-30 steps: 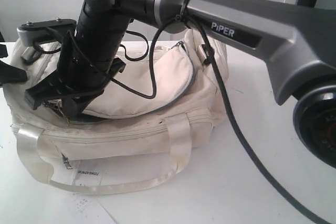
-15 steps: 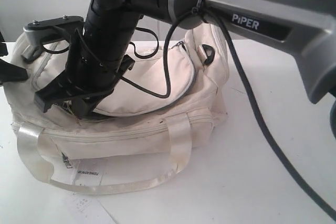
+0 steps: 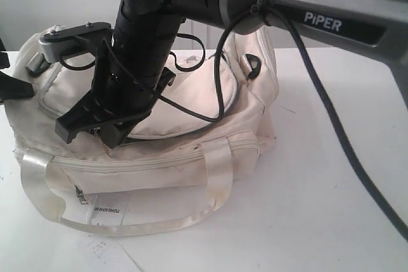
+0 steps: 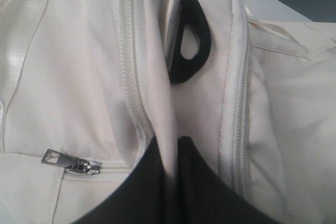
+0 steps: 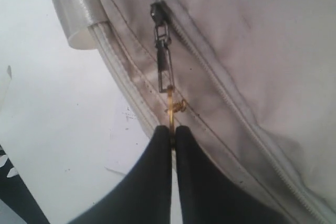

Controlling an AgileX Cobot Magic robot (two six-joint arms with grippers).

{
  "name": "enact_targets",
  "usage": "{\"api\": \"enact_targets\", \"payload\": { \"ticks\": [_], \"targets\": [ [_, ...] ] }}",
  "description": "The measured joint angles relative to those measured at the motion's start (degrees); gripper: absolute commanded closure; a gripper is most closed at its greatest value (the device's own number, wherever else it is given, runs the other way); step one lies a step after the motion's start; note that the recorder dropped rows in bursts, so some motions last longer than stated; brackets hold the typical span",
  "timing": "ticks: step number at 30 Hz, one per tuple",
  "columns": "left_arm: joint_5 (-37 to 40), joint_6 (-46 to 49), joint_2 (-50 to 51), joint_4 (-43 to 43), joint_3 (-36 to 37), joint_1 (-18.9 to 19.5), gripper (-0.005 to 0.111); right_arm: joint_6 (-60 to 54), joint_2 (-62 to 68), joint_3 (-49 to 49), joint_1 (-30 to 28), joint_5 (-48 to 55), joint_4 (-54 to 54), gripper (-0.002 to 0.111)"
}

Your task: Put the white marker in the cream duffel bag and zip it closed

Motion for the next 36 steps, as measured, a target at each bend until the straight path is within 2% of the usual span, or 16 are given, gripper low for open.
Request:
{"api": "enact_targets", "payload": {
  "ticks": [36],
  "targets": [
    [0.1,0.3,0.0,0.0,0.0,0.0,0.107,0.6,-5.1,6.8,0.0,-0.3,-4.9,0.108]
  ]
}}
